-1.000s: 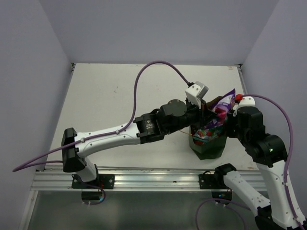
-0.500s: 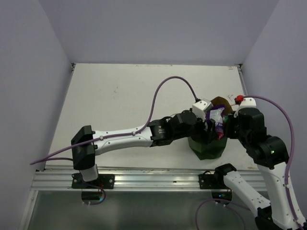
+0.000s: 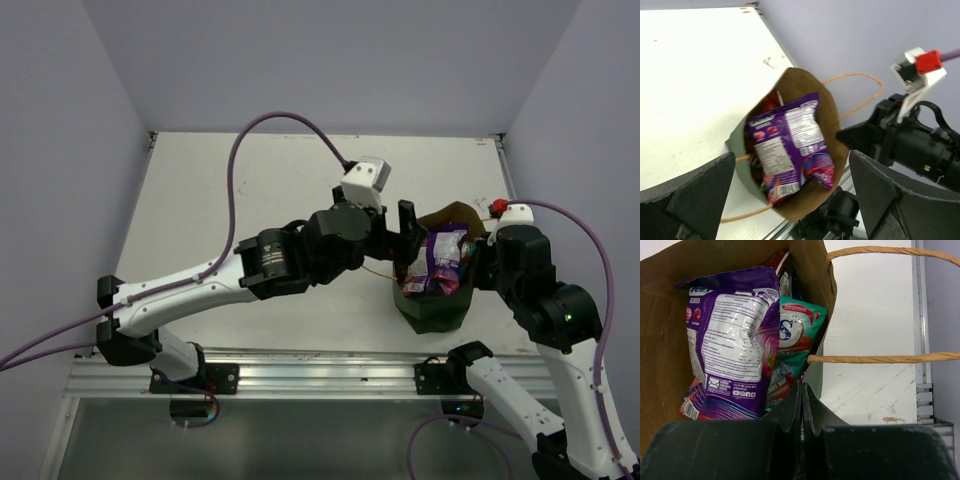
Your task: Place the snacks into the paper bag
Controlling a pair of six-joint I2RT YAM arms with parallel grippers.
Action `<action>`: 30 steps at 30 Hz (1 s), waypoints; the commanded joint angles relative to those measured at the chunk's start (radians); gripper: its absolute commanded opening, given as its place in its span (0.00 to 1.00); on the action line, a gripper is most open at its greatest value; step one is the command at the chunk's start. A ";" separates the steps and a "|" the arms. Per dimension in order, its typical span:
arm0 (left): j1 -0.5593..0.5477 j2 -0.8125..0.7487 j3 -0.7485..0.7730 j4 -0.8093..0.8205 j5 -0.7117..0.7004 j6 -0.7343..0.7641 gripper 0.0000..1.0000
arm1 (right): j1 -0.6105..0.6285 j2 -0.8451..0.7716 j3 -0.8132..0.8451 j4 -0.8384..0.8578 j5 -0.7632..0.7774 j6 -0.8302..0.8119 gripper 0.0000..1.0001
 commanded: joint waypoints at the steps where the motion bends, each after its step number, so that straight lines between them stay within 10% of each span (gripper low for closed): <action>1: 0.050 -0.013 -0.096 -0.189 -0.034 -0.113 1.00 | 0.002 0.002 0.028 0.027 -0.022 -0.001 0.00; 19: 0.060 0.125 -0.170 -0.065 0.190 -0.122 0.95 | 0.002 -0.005 0.022 0.024 -0.018 -0.001 0.00; 21: 0.060 0.119 -0.164 -0.074 0.172 -0.122 0.77 | 0.003 -0.001 0.020 0.028 -0.025 -0.003 0.00; 25: 0.060 0.107 -0.127 -0.068 0.138 -0.111 0.00 | 0.002 0.022 0.033 0.036 -0.080 -0.029 0.00; 30: 0.060 0.116 -0.035 -0.120 0.077 -0.096 0.00 | 0.003 0.053 0.071 0.047 -0.162 -0.067 0.00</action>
